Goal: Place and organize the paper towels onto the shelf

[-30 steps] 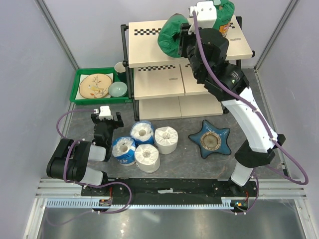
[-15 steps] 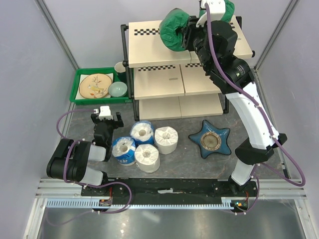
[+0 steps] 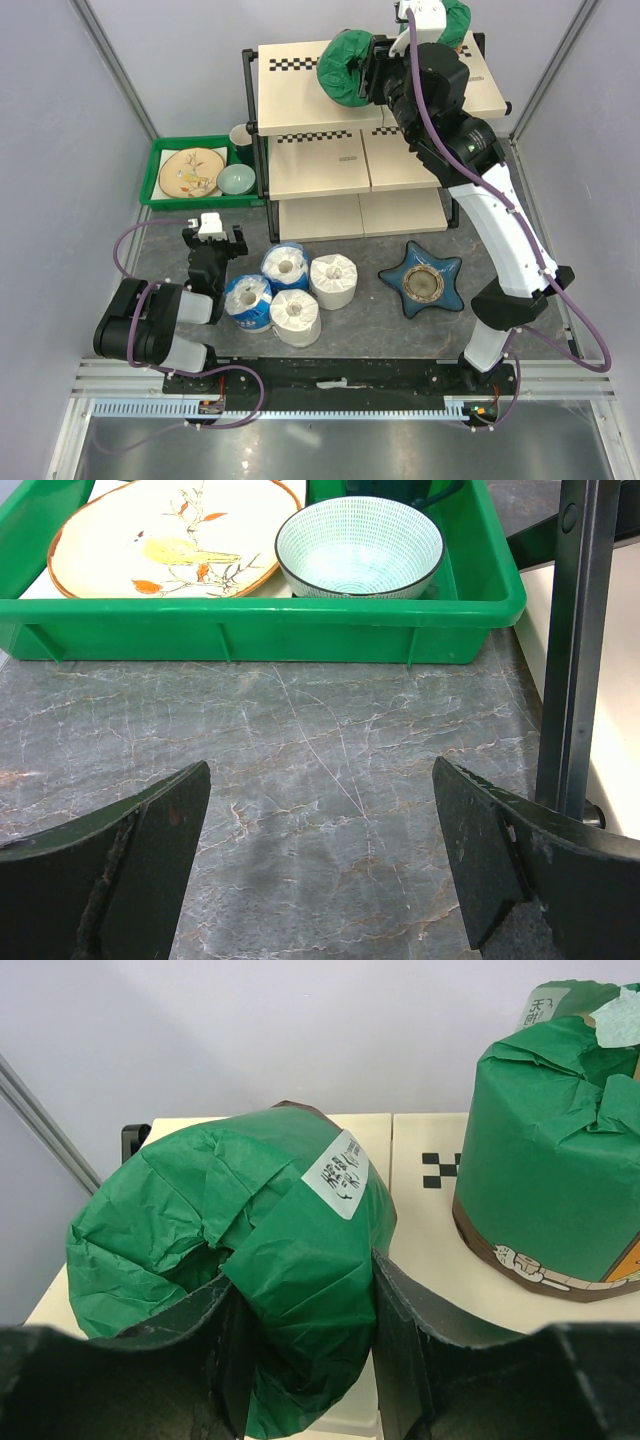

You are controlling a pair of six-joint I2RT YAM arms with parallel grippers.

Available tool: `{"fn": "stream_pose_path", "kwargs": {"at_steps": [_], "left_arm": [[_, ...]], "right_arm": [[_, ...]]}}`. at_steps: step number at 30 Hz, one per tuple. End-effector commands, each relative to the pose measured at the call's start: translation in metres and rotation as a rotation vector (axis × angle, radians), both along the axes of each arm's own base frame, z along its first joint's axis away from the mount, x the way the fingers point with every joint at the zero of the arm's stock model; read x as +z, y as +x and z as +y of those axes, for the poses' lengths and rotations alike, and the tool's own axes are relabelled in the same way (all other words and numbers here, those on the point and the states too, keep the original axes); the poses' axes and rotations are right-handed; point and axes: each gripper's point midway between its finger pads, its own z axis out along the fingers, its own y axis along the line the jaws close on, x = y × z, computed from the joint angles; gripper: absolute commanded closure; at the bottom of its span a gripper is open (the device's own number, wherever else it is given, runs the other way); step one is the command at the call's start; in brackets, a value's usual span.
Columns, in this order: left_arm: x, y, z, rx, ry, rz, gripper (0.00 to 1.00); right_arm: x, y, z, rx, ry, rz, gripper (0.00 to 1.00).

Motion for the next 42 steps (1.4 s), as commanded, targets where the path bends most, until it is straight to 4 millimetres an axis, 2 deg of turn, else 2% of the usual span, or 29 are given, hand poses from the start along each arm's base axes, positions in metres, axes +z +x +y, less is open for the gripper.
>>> {"fn": "stream_pose_path", "kwargs": {"at_steps": [1,7,13,26,42], "left_arm": [[0.016,0.007,0.001,0.005,0.004,-0.058,0.01],[0.016,0.006,0.001,0.005,0.003,-0.056,0.01],[0.016,0.007,0.001,0.005,0.004,-0.056,0.01],[0.016,0.007,0.001,0.005,0.004,-0.056,0.01],[0.016,0.007,0.001,0.005,0.003,-0.056,0.01]], "right_arm": [[0.023,-0.004,-0.003,0.007,0.065,-0.062,0.48],[0.031,-0.005,-0.006,0.004,0.073,-0.083,0.32],[0.036,0.0,-0.003,0.003,0.081,-0.103,0.2],[0.042,0.016,-0.004,-0.006,0.105,-0.139,0.14],[0.071,-0.002,-0.013,0.029,0.163,-0.226,0.09]]}}
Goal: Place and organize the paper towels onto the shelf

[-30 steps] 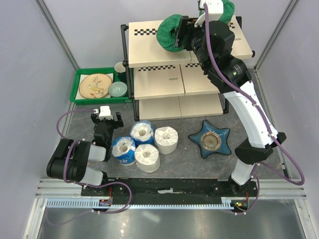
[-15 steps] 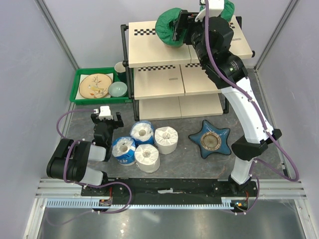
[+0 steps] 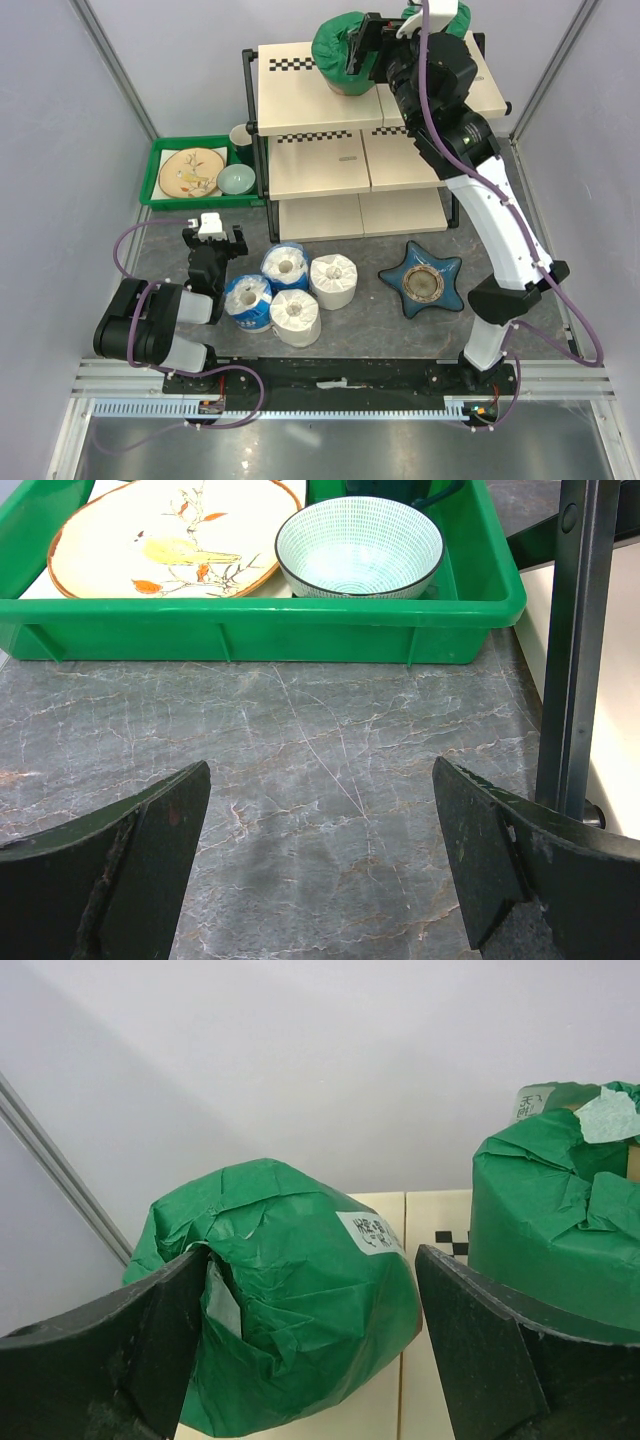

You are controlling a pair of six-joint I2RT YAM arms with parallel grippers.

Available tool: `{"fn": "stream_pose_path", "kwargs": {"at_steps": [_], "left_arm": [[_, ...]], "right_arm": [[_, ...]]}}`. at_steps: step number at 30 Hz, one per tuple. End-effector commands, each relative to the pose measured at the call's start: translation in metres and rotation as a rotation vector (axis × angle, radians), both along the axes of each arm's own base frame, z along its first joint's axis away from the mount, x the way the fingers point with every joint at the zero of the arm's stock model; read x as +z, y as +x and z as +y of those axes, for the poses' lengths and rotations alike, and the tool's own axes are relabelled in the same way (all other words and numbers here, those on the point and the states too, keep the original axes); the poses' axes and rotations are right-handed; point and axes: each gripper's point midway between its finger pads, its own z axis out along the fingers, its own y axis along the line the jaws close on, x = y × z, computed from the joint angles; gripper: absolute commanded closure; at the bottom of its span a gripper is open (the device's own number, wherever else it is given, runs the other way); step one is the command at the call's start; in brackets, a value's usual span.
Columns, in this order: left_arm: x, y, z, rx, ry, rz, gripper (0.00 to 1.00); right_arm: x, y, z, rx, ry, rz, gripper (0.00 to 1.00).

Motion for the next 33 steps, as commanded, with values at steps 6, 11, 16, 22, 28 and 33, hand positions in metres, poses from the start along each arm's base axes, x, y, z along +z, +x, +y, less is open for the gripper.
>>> {"fn": "stream_pose_path", "kwargs": {"at_steps": [6,11,16,22,28,33], "left_arm": [[0.016,0.007,0.001,0.005,0.003,-0.056,0.01],[0.016,0.007,0.001,0.005,0.003,-0.056,0.01],[0.015,0.006,0.001,0.005,0.005,-0.054,0.01],[0.016,0.006,0.001,0.005,0.004,-0.056,0.01],[0.016,0.006,0.001,0.005,0.004,-0.056,0.01],[0.016,0.006,0.001,0.005,0.004,-0.056,0.01]], "right_arm": [[0.043,-0.026,-0.021,0.009,0.07,-0.105,0.09],[0.043,-0.025,-0.024,0.006,0.07,-0.104,0.08],[0.05,-0.037,-0.038,-0.018,0.079,-0.127,0.06],[0.062,-0.059,-0.108,-0.243,0.184,-0.196,0.03],[0.068,-0.068,-0.179,-0.441,0.276,-0.236,0.02],[0.057,-0.052,-0.223,-0.554,0.335,-0.23,0.02]]}}
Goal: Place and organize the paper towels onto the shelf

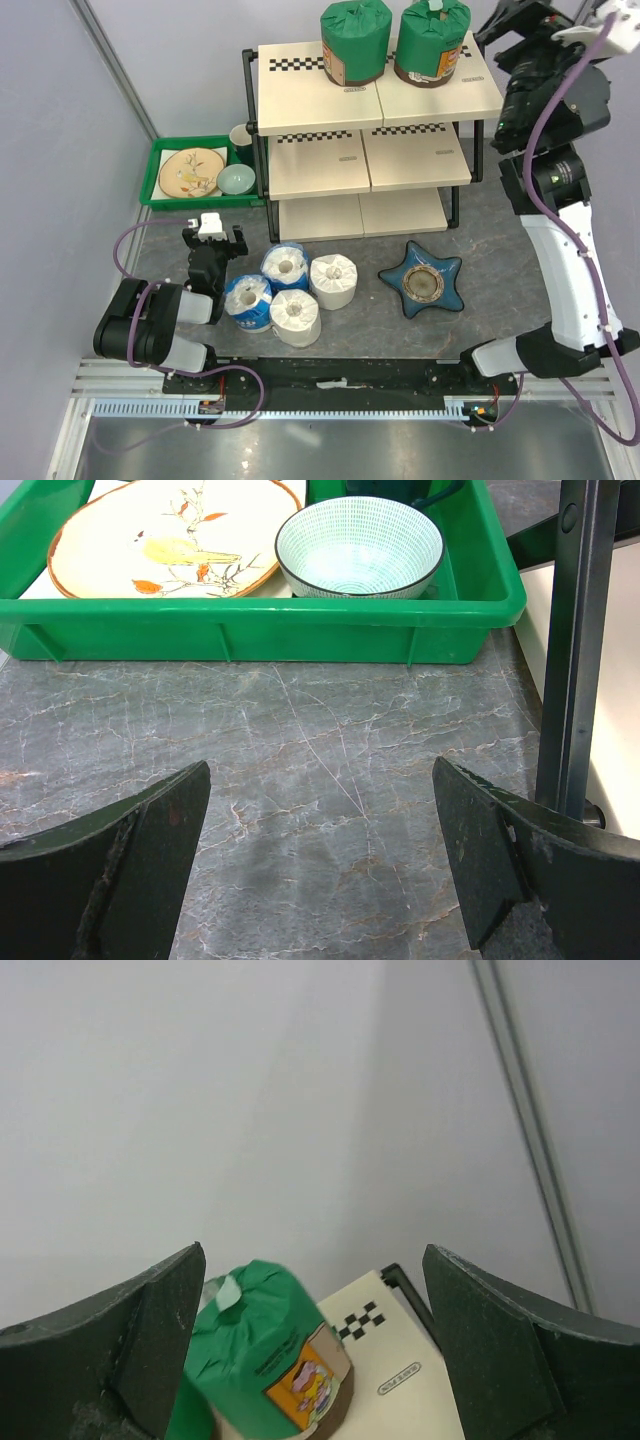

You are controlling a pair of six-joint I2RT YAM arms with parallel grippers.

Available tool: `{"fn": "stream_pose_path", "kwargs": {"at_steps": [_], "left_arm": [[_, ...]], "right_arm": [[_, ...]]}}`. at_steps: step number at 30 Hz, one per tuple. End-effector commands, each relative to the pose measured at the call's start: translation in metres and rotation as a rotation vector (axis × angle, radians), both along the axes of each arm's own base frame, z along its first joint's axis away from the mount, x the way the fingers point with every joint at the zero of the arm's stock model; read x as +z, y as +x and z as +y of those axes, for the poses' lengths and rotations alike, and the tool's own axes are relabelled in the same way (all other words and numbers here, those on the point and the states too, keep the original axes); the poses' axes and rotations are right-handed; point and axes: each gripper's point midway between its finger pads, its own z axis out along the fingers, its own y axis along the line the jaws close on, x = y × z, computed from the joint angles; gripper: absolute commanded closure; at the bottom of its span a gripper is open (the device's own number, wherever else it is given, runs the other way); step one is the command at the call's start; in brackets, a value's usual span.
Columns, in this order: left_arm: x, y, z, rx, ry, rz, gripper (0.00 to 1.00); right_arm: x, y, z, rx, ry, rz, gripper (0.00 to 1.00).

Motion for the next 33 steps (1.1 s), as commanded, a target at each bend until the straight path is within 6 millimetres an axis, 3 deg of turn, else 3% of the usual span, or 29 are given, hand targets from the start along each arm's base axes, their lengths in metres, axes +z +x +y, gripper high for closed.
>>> {"fn": "stream_pose_path", "kwargs": {"at_steps": [1,7,8,11,13,17,22,33], "left_arm": [[0.016,0.006,0.001,0.005,0.004,-0.056,0.01],[0.016,0.006,0.001,0.005,0.003,-0.056,0.01],[0.016,0.006,0.001,0.005,0.004,-0.056,0.01],[0.015,0.006,0.001,0.005,0.005,-0.055,0.01],[0.015,0.006,0.001,0.005,0.003,-0.055,0.01],[0.016,0.007,0.001,0.005,0.004,-0.056,0.01],[0.015,0.007,0.001,0.005,0.005,-0.055,0.01],[0.016,0.007,0.001,0.005,0.004,-0.058,0.01]], "right_arm": [[-0.013,0.019,-0.029,-0.076,0.091,-0.004,0.02],[-0.052,0.079,-0.066,-0.044,0.122,0.071,0.02],[-0.064,0.096,-0.068,-0.031,0.117,0.097,0.02],[-0.078,0.125,-0.076,0.027,0.128,0.116,0.02],[-0.078,0.133,-0.091,0.042,0.125,0.11,0.02],[-0.091,0.161,-0.08,0.148,0.089,0.142,0.02],[-0.099,0.169,-0.06,0.259,0.066,0.154,0.02],[-0.104,0.173,-0.04,0.345,0.028,0.162,0.02]]}}
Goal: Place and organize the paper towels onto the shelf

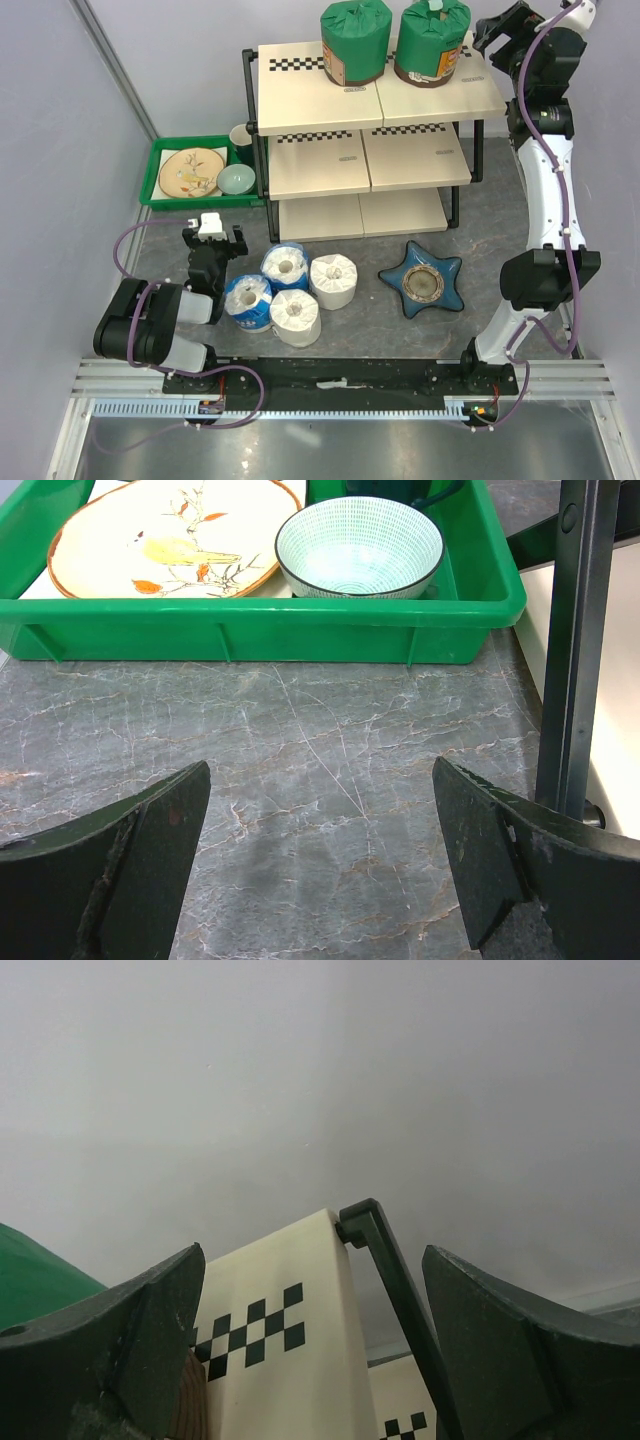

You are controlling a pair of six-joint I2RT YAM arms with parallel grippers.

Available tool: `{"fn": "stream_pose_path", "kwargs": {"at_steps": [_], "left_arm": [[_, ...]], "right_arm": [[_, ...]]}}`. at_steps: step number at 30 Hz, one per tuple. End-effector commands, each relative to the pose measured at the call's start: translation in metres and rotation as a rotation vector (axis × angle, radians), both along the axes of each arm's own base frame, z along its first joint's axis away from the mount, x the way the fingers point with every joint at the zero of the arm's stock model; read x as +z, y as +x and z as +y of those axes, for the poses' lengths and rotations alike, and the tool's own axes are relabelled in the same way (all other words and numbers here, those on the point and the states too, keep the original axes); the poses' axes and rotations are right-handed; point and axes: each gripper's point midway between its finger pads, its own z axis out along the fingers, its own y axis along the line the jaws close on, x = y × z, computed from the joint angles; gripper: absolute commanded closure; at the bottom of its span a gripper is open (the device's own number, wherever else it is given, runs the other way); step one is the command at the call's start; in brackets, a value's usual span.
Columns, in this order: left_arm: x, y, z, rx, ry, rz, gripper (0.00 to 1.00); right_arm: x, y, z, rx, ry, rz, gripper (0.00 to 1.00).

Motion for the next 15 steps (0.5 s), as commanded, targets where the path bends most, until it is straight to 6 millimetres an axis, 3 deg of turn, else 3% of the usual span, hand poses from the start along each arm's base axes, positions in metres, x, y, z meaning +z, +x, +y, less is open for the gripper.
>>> {"fn": "stream_pose_path", "kwargs": {"at_steps": [1,8,9,15], "left_arm": [[0.016,0.007,0.001,0.005,0.004,-0.056,0.01],[0.016,0.007,0.001,0.005,0.004,-0.056,0.01],[0.016,0.007,0.001,0.005,0.004,-0.056,0.01],[0.015,0.007,0.001,0.005,0.003,-0.055,0.01]], "right_arm": [[0.034,-0.01,0.017,0.066,-0.013,-0.094,0.02],[0.037,-0.008,0.044,0.115,-0.054,-0.097,0.02],[0.037,-0.009,0.057,0.135,-0.057,-0.098,0.02],[0.031,-0.002,0.076,0.16,-0.072,-0.078,0.02]]}}
